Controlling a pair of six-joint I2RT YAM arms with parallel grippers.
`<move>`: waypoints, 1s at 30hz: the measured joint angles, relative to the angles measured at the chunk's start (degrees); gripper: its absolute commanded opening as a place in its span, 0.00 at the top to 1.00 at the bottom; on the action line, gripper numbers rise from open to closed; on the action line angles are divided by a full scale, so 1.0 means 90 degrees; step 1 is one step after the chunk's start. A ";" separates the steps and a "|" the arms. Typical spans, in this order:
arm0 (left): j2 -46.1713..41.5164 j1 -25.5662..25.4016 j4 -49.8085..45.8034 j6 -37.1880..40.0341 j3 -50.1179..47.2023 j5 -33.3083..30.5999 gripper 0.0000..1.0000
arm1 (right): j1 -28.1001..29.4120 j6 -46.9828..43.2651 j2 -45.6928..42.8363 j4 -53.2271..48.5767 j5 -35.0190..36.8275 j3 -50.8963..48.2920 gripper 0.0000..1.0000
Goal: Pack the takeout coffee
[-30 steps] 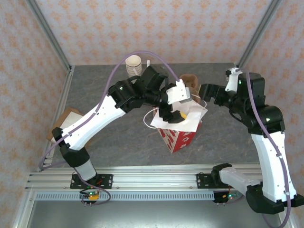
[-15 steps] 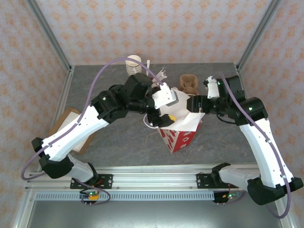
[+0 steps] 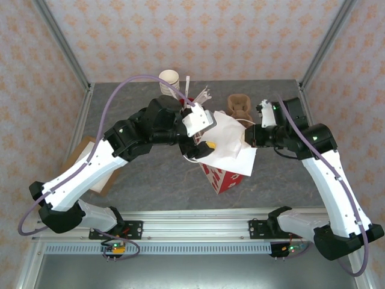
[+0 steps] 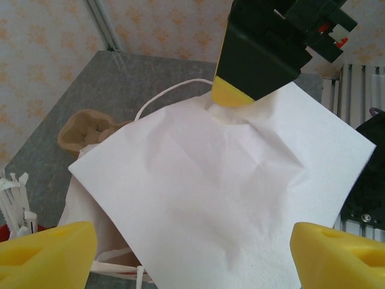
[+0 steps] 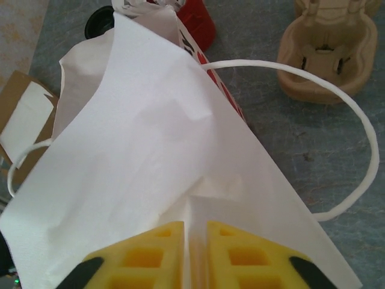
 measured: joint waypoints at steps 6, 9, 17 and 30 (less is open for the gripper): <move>-0.0066 0.0027 0.0090 -0.0070 -0.0124 -0.0070 0.16 | -0.0061 0.0238 -0.0279 0.0022 0.0576 -0.0019 0.40; -0.0068 0.0029 0.0114 -0.0126 -0.0160 -0.0085 0.17 | -0.0420 0.0452 -0.0444 0.0061 0.0687 -0.0075 0.33; -0.0097 0.0032 0.0168 -0.0185 -0.0255 -0.0085 0.17 | -0.1389 0.1324 -0.0556 0.0372 0.0070 -0.0969 0.19; -0.0177 0.0032 0.0182 -0.0185 -0.0291 -0.0087 0.17 | -0.1409 0.2300 -0.0794 0.1297 -0.1013 -0.1700 0.63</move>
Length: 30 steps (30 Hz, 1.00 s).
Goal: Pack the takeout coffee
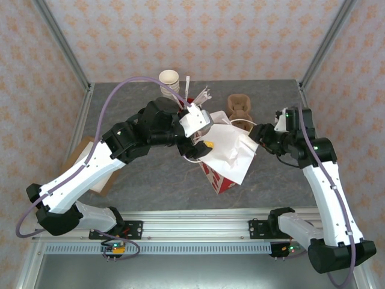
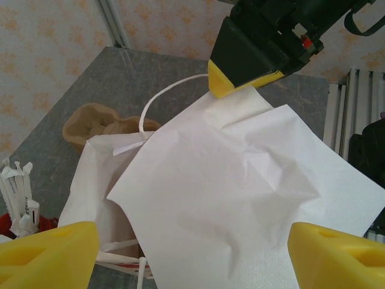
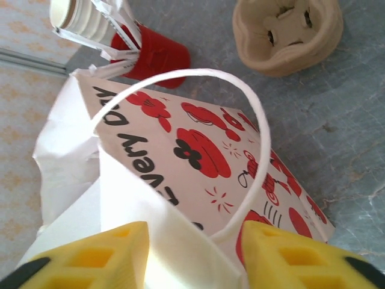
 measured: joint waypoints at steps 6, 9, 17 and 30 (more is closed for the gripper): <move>0.0000 0.0000 0.0000 0.0000 -0.0005 0.0000 0.18 | 0.0000 0.0024 -0.0109 0.0000 -0.0036 0.0053 0.80; 0.0000 0.0000 0.0000 0.0000 -0.0005 0.0000 0.18 | 0.0000 0.0015 -0.0126 -0.0002 -0.0075 0.0061 0.91; 0.0000 0.0000 0.0000 -0.0104 -0.0036 -0.0058 0.19 | 0.0000 -0.0051 -0.0148 -0.0024 -0.0194 0.0430 0.98; -0.0005 0.0000 0.0007 -0.0381 -0.0034 -0.0537 0.19 | 0.0000 -0.0148 -0.0107 0.0058 -0.0435 0.1222 0.97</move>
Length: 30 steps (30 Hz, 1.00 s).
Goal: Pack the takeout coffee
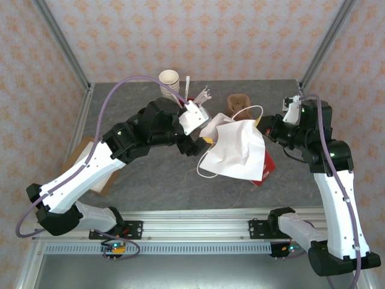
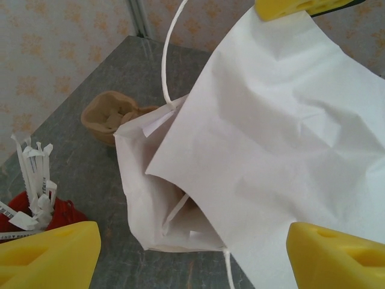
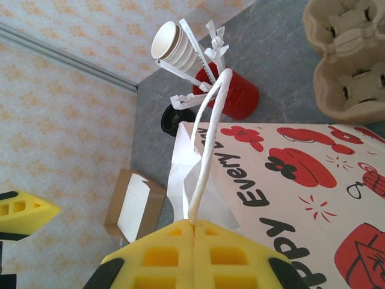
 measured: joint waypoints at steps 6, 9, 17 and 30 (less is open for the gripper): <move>0.0148 0.0097 -0.0005 -0.0357 0.0017 -0.0425 0.20 | 0.0000 -0.0078 0.0000 -0.0112 0.0226 -0.0211 0.98; 0.0546 0.0316 -0.0022 -0.0697 0.0180 -0.0648 0.20 | 0.0000 -0.0143 0.0002 -0.0228 0.0401 -0.0277 0.98; 0.2249 0.0585 -0.0296 -0.1224 0.1253 -0.0750 0.23 | 0.0000 -0.0299 -0.0032 -0.0313 0.0789 -0.0415 0.97; 0.2623 0.0585 -0.0549 -0.1285 0.1870 -0.0782 0.25 | 0.0000 -0.0493 -0.0236 -0.0493 0.1365 -0.1120 0.67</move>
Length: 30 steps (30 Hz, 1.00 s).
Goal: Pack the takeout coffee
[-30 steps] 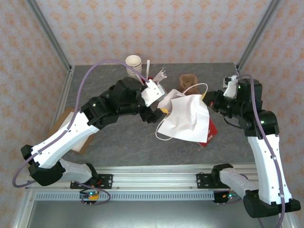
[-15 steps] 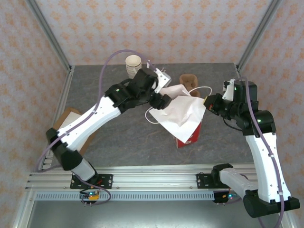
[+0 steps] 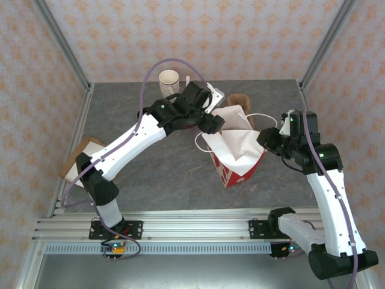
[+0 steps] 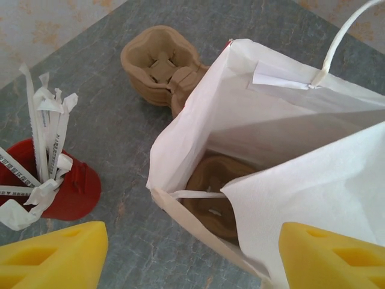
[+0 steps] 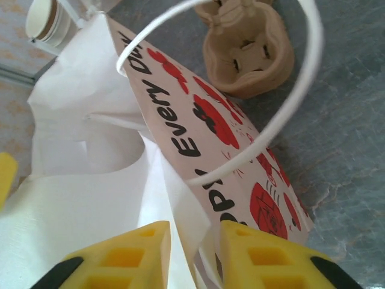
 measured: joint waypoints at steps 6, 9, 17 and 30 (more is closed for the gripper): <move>-0.0257 0.0000 0.0002 0.0002 0.0000 -0.0024 0.25 | 0.0000 -0.0010 -0.0180 -0.0073 0.0083 0.0000 0.71; -0.0306 0.0000 0.0000 0.0005 0.0000 -0.0049 0.25 | 0.0000 -0.0010 -0.0216 -0.0075 0.0078 -0.0019 0.79; -0.0316 0.0000 -0.0005 0.0022 -0.0049 -0.0121 0.25 | 0.0000 -0.0036 -0.0153 -0.0073 0.0051 -0.0073 0.91; -0.0610 0.0012 -0.0002 0.0024 -0.0158 -0.0265 0.25 | 0.0000 -0.0197 -0.0085 -0.0168 -0.0039 0.0571 0.99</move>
